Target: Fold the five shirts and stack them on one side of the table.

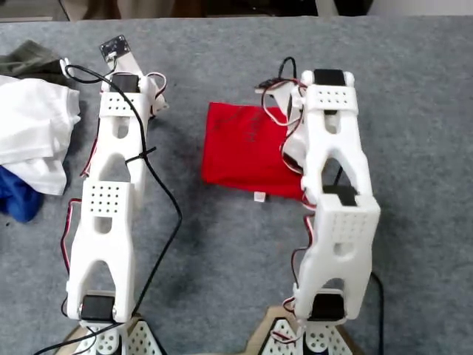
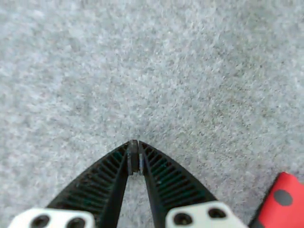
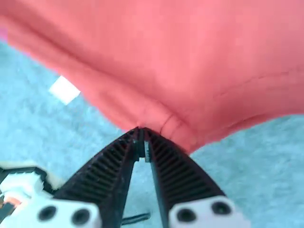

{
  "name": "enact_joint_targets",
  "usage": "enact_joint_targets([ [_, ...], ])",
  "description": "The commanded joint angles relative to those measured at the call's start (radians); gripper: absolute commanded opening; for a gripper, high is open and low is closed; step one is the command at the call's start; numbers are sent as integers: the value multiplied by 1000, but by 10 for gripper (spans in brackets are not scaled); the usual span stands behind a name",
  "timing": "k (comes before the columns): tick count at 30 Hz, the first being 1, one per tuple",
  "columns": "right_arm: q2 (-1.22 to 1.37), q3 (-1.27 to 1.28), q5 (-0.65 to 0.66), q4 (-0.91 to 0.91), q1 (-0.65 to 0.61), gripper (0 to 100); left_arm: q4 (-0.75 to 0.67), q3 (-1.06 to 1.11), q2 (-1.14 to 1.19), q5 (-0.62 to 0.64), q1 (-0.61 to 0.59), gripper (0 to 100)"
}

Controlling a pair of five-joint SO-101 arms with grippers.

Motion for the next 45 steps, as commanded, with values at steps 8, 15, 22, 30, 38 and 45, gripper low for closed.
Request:
enact_joint_targets([
  [8,-120,217,9,-28,22,5,-14,-55,-13,3,-5,19],
  [15,-248,10,-37,-135,8,5,-14,-55,-13,3,-3,19],
  [22,-24,-157,-61,-198,-30,5,-14,-55,-13,3,-5,19],
  [30,180,-366,-66,3,-13,5,-14,-55,-13,3,-5,19],
  [38,71,-185,-66,18,4,5,-15,-55,-13,3,-3,19],
  [45,-88,134,-54,-32,19,5,-15,-55,-13,3,-3,19],
])
